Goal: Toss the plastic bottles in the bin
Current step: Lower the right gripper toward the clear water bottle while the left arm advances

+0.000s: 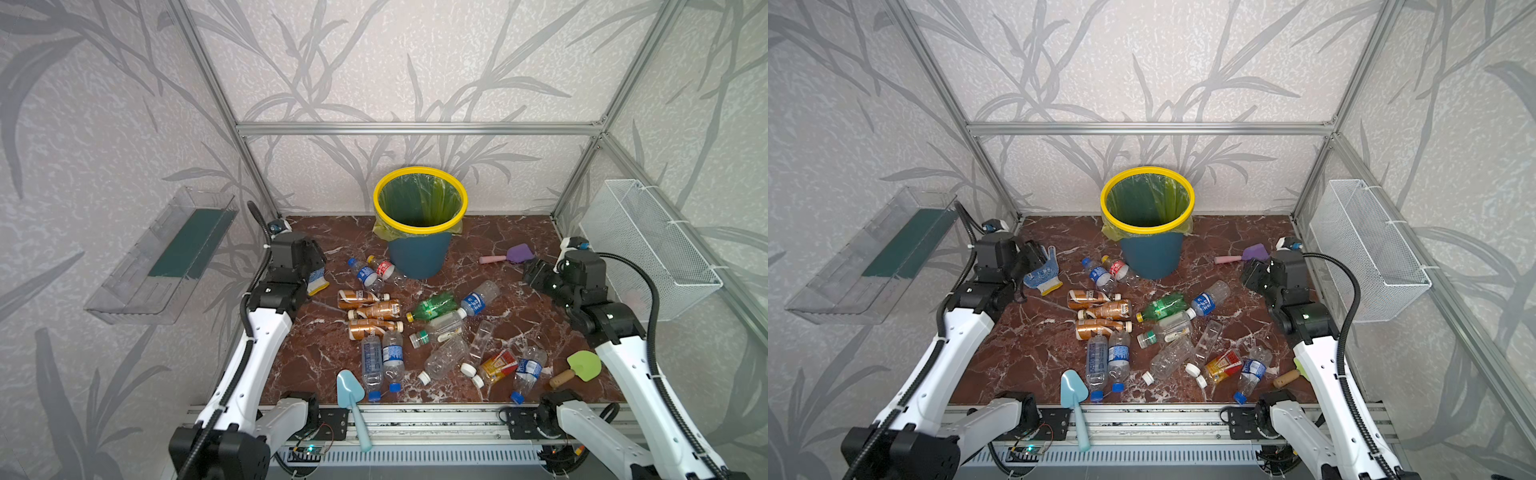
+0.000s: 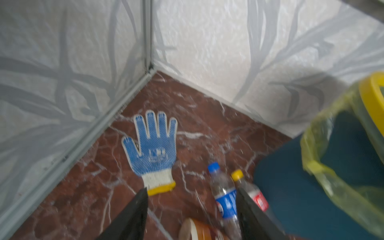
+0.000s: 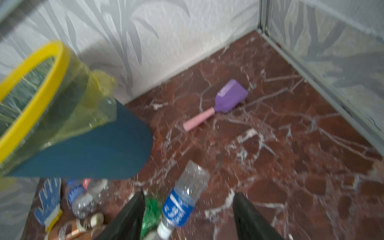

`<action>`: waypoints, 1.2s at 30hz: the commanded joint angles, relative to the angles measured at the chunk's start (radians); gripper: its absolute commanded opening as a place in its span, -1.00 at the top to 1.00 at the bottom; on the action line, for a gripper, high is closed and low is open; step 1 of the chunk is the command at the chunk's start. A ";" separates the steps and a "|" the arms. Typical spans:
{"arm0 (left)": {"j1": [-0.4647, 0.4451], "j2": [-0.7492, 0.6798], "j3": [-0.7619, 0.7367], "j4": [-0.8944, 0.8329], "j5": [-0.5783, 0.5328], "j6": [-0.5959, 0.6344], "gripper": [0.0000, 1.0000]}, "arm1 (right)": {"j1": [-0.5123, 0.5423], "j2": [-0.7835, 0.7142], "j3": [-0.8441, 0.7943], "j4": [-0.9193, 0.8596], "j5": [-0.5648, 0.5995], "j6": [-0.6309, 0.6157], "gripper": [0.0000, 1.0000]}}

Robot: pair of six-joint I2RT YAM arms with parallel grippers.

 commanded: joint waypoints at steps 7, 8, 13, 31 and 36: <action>-0.177 -0.241 -0.184 -0.357 0.148 -0.166 -0.33 | 0.229 -0.079 -0.086 -0.571 0.098 0.368 -0.36; -0.182 -0.259 -0.199 -0.367 0.149 -0.172 -0.33 | 0.238 -0.079 -0.093 -0.586 0.111 0.376 -0.36; -0.189 -0.289 -0.224 -0.411 0.155 -0.184 -0.33 | 0.239 -0.049 -0.106 -0.644 0.204 0.365 -0.37; -0.194 -0.243 -0.201 -0.399 0.180 -0.169 -0.34 | 0.113 0.042 -0.273 -0.455 0.095 0.336 -0.52; -0.196 -0.256 -0.196 -0.410 0.176 -0.172 -0.34 | 0.101 0.083 -0.306 -0.396 0.078 0.329 -0.51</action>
